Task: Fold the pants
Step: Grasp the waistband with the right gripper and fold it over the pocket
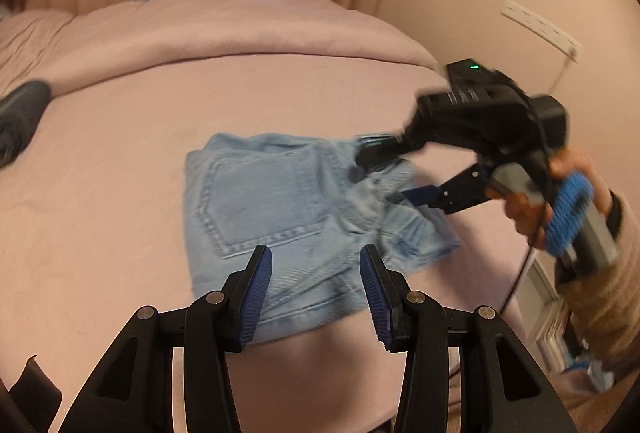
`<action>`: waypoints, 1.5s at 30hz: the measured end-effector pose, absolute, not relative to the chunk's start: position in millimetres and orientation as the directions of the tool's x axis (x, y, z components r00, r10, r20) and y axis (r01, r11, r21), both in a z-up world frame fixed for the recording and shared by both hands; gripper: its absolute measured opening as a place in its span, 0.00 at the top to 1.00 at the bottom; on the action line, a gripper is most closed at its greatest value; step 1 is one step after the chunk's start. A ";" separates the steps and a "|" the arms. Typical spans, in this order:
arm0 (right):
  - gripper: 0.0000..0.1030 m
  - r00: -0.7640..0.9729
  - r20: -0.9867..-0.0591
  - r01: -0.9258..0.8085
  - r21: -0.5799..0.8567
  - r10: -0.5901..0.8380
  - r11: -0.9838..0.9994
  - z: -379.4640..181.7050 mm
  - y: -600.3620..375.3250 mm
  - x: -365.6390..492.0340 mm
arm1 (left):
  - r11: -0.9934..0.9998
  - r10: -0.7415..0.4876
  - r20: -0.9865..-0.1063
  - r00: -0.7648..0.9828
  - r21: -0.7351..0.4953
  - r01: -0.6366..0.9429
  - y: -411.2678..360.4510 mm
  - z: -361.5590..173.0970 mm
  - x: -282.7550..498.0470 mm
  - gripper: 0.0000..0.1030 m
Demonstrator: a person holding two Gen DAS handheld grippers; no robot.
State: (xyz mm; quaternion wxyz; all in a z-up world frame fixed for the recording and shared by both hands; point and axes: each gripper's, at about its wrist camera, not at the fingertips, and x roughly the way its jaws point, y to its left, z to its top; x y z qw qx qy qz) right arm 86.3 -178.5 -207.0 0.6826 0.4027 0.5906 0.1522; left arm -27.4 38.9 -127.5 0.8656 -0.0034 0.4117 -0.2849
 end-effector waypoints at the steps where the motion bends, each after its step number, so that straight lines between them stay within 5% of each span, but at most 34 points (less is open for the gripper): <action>1: 0.38 0.252 -0.709 0.235 0.705 0.659 0.669 -202.9 -172.3 88.2 | 0.843 -0.494 -0.711 0.500 -0.252 0.475 41.6 -128.8 -24.7 0.56; 5: 0.71 0.297 -0.745 0.140 0.653 0.598 0.744 -185.9 -163.5 91.2 | 0.853 -0.493 -0.700 0.517 -0.271 0.446 49.4 -126.5 -24.3 0.56; 14: 0.80 0.406 -0.724 -0.067 0.585 0.558 0.808 -141.8 -151.6 103.1 | 0.860 -0.503 -0.691 0.519 -0.339 0.382 54.2 -125.2 3.5 0.56; 22: 0.80 0.498 -0.704 -0.019 0.575 0.507 0.818 -132.2 -192.9 105.2 | 0.849 -0.510 -0.718 0.474 -0.333 0.410 27.3 -137.1 23.2 0.56; 33: 0.79 0.434 -0.768 0.147 0.575 0.470 0.804 -193.9 -233.3 99.7 | 0.858 -0.441 -0.800 0.406 -0.244 0.451 -10.1 -168.6 39.9 0.56; 36: 0.72 0.404 -0.805 0.154 0.529 0.435 0.835 -200.9 -231.2 101.7 | 0.864 -0.421 -0.812 0.405 -0.223 0.452 -11.9 -169.9 40.5 0.56; 40: 0.48 0.397 -0.841 0.154 0.455 0.367 0.877 -193.5 -235.0 95.1 | 0.867 -0.397 -0.813 0.426 -0.181 0.464 -17.3 -161.6 41.9 0.56; 45: 0.47 0.530 -0.833 0.075 0.233 0.159 0.970 -150.5 -224.8 78.2 | 0.857 -0.396 -0.793 0.462 -0.139 0.496 -32.0 -148.4 57.8 0.56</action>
